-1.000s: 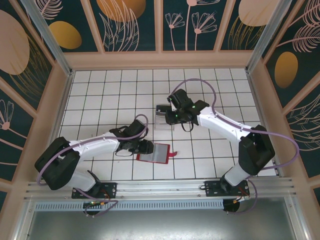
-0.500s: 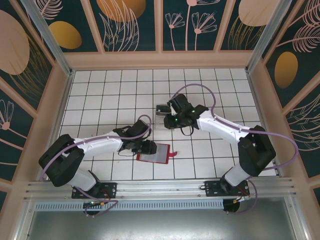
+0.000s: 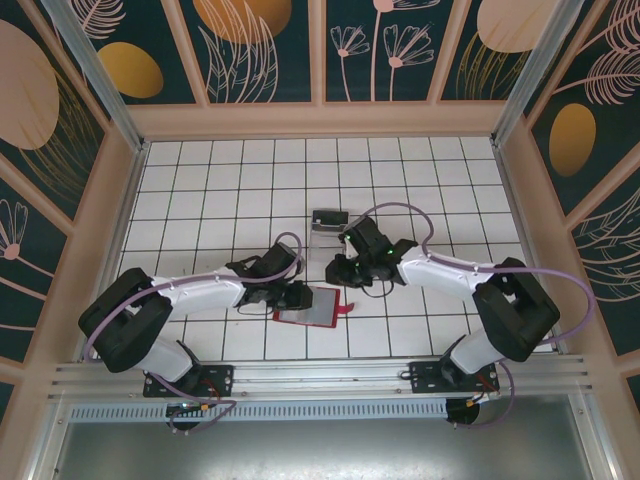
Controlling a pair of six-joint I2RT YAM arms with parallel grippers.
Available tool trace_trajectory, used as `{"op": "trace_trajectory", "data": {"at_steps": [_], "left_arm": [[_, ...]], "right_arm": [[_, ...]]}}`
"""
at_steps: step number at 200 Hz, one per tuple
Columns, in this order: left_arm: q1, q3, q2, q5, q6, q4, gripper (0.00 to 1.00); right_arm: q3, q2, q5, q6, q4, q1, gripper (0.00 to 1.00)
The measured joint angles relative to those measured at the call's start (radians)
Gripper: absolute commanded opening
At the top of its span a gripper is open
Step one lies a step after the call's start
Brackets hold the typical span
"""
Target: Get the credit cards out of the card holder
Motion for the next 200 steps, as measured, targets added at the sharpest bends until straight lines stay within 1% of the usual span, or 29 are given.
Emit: {"op": "trace_trajectory", "data": {"at_steps": [50, 72, 95, 128, 181, 200], "left_arm": [[0.000, -0.047, -0.009, 0.018, -0.025, 0.081, 0.18], [0.000, -0.061, -0.011, 0.018, -0.031, 0.095, 0.16], [0.000, -0.068, -0.012, 0.017, -0.034, 0.101, 0.15], [0.001, -0.072, -0.013, 0.014, -0.040, 0.106, 0.15], [0.000, -0.074, -0.028, 0.018, -0.040, 0.107, 0.15], [0.000, -0.074, -0.039, 0.014, -0.040, 0.100, 0.16]], "right_arm": [[-0.001, 0.102, -0.053, 0.062, 0.090, 0.068, 0.26], [0.000, 0.138, -0.060, 0.077, 0.103, 0.074, 0.29], [0.004, 0.156, -0.069, 0.087, 0.110, 0.074, 0.29], [0.006, 0.174, -0.078, 0.088, 0.126, 0.074, 0.23], [0.006, 0.211, -0.077, 0.094, 0.145, 0.074, 0.09], [0.006, 0.215, -0.077, 0.095, 0.152, 0.075, 0.06]]}}
